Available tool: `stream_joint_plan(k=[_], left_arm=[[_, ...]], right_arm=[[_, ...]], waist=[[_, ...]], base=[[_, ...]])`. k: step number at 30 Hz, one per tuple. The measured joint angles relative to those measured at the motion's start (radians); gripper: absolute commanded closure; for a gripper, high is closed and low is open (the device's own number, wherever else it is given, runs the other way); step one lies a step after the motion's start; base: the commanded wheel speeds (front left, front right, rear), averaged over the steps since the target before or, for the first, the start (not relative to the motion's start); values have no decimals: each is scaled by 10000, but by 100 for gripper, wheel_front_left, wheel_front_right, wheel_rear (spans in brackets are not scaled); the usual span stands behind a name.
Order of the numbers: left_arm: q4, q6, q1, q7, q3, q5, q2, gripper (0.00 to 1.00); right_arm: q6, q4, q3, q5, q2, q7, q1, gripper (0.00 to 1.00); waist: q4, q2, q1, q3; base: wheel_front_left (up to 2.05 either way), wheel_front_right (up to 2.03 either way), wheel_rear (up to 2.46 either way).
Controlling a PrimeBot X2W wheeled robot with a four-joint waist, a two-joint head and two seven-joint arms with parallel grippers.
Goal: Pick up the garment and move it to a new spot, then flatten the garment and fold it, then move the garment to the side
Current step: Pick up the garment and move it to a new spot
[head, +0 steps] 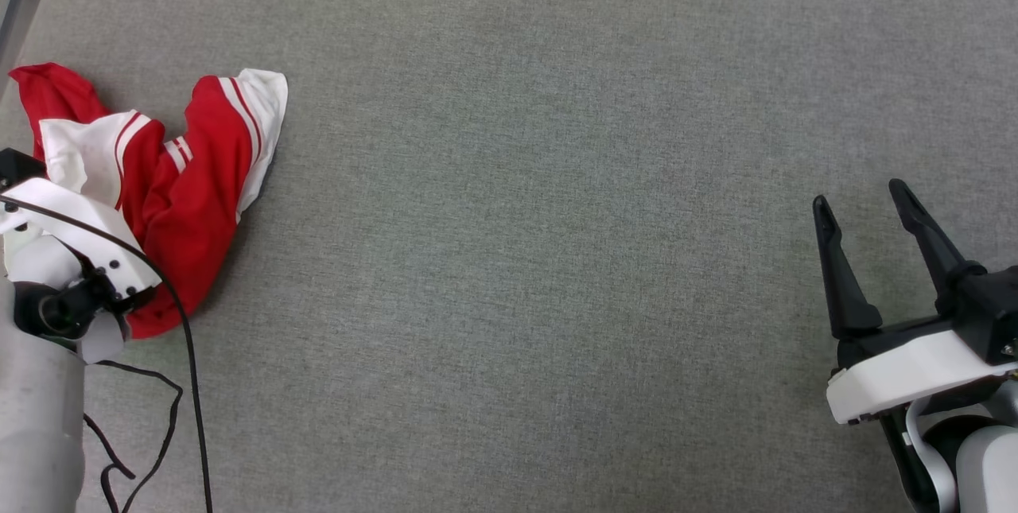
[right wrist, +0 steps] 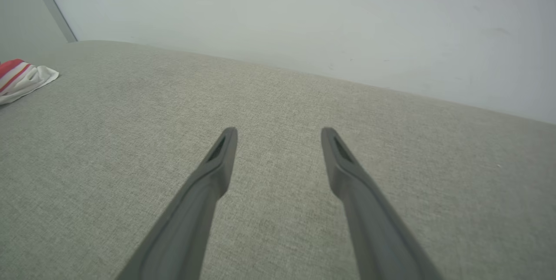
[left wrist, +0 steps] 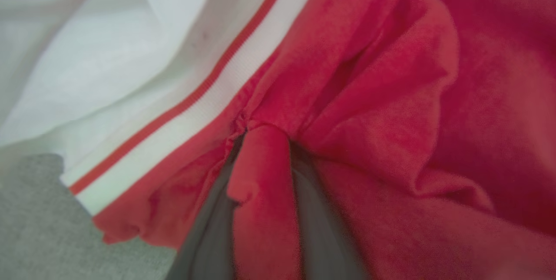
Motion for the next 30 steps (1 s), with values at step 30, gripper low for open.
stream_joint_plan(k=[30], left_arm=[[-2368, 234, 689, -8523, -564, 2134, -468, 100]], right_arm=[[0, 756, -545, 180, 593, -573, 547, 0]], waist=[[436, 0, -1, -2813]], base=[[0, 0, 0]])
